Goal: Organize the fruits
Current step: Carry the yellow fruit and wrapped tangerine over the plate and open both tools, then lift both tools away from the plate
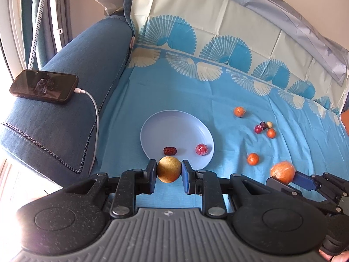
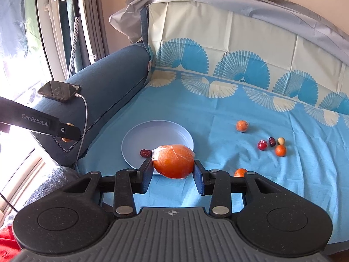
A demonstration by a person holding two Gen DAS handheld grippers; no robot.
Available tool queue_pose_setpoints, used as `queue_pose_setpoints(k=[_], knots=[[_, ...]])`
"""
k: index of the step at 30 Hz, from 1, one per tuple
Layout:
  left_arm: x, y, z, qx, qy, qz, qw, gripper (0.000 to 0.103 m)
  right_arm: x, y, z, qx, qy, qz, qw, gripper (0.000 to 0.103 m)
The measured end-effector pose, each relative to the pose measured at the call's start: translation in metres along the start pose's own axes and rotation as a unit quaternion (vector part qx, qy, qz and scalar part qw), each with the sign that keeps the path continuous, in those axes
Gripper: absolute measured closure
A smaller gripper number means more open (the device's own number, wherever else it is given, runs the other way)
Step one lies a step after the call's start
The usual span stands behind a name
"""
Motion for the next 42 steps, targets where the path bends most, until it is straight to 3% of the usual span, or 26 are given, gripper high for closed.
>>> queue_pose_setpoints(k=[12,21,31,32,34,35,36,39,42], knots=[[-0.032,-0.013,0.086,0.000,0.032,0.028,0.9991,0.077,-0.011,-0.006,0.079,-0.004,0.037,-0.002,0.999,0.061],[-0.040,-0.018,0.174,-0.021,0.083,0.049,0.9951,0.077,0.000,-0.020,0.160,-0.018,0.093,-0.007,0.995,0.061],[-0.039,-0.013,0.234,-0.039,0.115,0.067,0.9904,0.077,0.006,-0.026,0.217,-0.024,0.130,-0.020,0.991,0.061],[-0.040,-0.013,0.237,-0.042,0.112,0.069,0.9904,0.074,0.005,-0.026,0.220,-0.027,0.131,-0.023,0.991,0.061],[-0.043,-0.012,0.234,-0.045,0.096,0.071,0.9918,0.039,0.001,-0.026,0.225,-0.034,0.132,-0.020,0.990,0.057],[-0.046,-0.011,0.230,-0.047,0.085,0.069,0.9929,0.011,-0.002,-0.025,0.225,-0.036,0.130,-0.021,0.991,0.052],[-0.048,-0.010,0.223,-0.049,0.070,0.065,0.9942,0.001,-0.006,-0.025,0.221,-0.036,0.122,-0.024,0.992,0.042],[-0.052,-0.007,0.198,-0.042,0.052,0.066,0.9955,0.000,-0.014,-0.024,0.203,-0.027,0.105,-0.041,0.993,0.023],[-0.043,-0.002,0.166,-0.048,0.054,0.059,0.9957,0.000,-0.015,-0.023,0.170,-0.027,0.100,-0.040,0.994,0.012]])
Point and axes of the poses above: each gripper's, at about its wrist camera, not at the fingertips, and z roughly the way its jaws point, y to its left, x to its underside, the point moved 2 cm from there along z, roughly the way its jaws point, and after that the axes turned 6 degrees about -x, right-handed, at the moved point
